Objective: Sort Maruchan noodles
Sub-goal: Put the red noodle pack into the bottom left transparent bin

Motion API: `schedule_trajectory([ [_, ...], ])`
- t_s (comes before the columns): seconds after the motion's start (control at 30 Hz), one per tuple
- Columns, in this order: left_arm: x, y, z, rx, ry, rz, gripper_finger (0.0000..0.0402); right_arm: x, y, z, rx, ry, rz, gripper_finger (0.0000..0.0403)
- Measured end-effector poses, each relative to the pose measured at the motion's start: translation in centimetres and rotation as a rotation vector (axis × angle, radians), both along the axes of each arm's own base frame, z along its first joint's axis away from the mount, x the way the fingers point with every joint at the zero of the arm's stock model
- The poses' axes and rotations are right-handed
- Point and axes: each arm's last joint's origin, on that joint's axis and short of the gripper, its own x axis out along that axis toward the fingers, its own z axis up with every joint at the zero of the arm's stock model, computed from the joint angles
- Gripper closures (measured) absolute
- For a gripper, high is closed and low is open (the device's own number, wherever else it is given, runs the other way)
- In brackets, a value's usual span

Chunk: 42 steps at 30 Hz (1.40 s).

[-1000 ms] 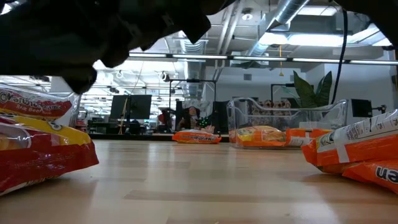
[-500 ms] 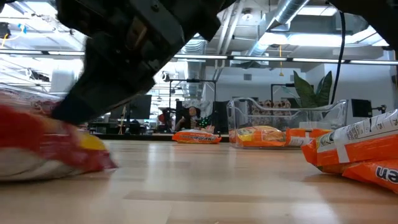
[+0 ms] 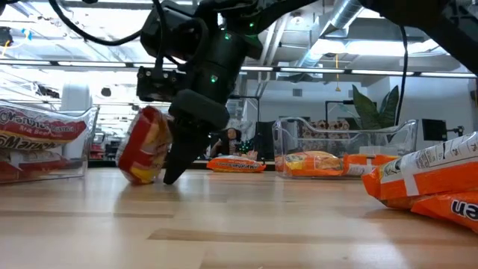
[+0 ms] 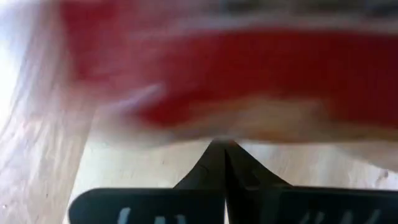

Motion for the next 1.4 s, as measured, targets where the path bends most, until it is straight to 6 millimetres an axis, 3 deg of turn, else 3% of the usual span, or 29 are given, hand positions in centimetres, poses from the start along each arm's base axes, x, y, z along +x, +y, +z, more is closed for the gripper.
schedule_trajectory([
  [0.3,0.2,-0.1,-0.2,0.004,0.017,0.008,0.0402,-2.8,0.3,2.7,-0.06,0.099,-0.005,0.0396],
  [0.43,0.2,-0.1,-0.2,-0.004,0.021,0.009,0.0401,-4.5,0.0,5.1,-0.084,0.003,-0.036,0.0388],
  [0.6,0.2,-0.1,-0.2,-0.005,0.021,0.01,0.0402,-7.5,-0.4,5.7,-0.057,-0.092,-0.085,0.0376],
  [0.73,0.2,-0.1,-0.2,0.006,0.023,0.015,0.0401,-9.2,-0.5,7.0,0.001,-0.292,-0.147,0.0374],
  [0.97,0.3,-0.1,-0.1,0.012,0.013,0.029,0.0401,-8.9,-1.7,7.3,0.115,-0.526,-0.276,0.0362],
  [1.03,0.3,0.0,-0.1,0.014,0.009,0.04,0.0401,-7.9,-2.5,6.4,0.137,-0.567,-0.32,0.0346],
  [1.13,0.5,-0.1,-0.2,0.017,0.022,0.051,0.0401,-8.0,-3.6,5.1,0.154,-0.524,-0.391,0.0309],
  [1.2,0.6,-0.2,-0.3,0.022,0.03,0.045,0.0402,-7.2,-4.1,4.5,0.183,-0.563,-0.438,0.0277],
  [1.4,1.2,-0.6,-0.6,0.011,0.065,0.04,0.0401,-7.0,-5.7,3.4,0.242,-0.499,-0.597,0.0175],
])
